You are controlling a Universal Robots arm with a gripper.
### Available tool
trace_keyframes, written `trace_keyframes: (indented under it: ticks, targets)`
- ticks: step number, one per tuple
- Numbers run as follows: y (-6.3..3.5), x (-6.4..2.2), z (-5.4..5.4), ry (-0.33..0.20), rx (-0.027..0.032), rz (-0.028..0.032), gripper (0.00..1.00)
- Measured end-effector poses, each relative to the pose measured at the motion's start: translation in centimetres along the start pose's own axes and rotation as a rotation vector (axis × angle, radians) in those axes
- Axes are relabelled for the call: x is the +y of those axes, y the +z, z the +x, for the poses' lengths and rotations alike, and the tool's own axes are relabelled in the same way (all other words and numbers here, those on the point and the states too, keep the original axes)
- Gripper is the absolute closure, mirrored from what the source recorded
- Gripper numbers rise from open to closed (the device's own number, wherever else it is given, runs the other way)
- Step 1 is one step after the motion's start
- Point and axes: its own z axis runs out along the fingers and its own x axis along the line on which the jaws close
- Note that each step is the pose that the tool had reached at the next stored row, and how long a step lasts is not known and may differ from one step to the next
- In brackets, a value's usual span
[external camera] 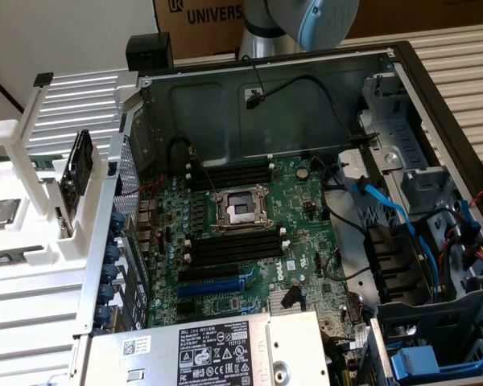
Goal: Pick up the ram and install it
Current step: 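Pick up the ram and move it above insertion slot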
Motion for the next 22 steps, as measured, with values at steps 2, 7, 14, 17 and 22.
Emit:
trace_keyframes:
  ticks: [2,7,14,17,22]
  targets:
    - [0.0,0.0,0.0,0.0,0.0,0.0,0.89]
    - [0.0,0.0,0.0,0.0,0.0,0.0,0.89]
    - [0.01,0.15,0.75,-0.001,-0.0005,0.0021,0.89]
    - [0.04,0.27,0.96,-0.047,0.0029,0.0019,0.89]
    - [0.07,0.27,0.96,-0.155,0.0115,0.0016,0.89]
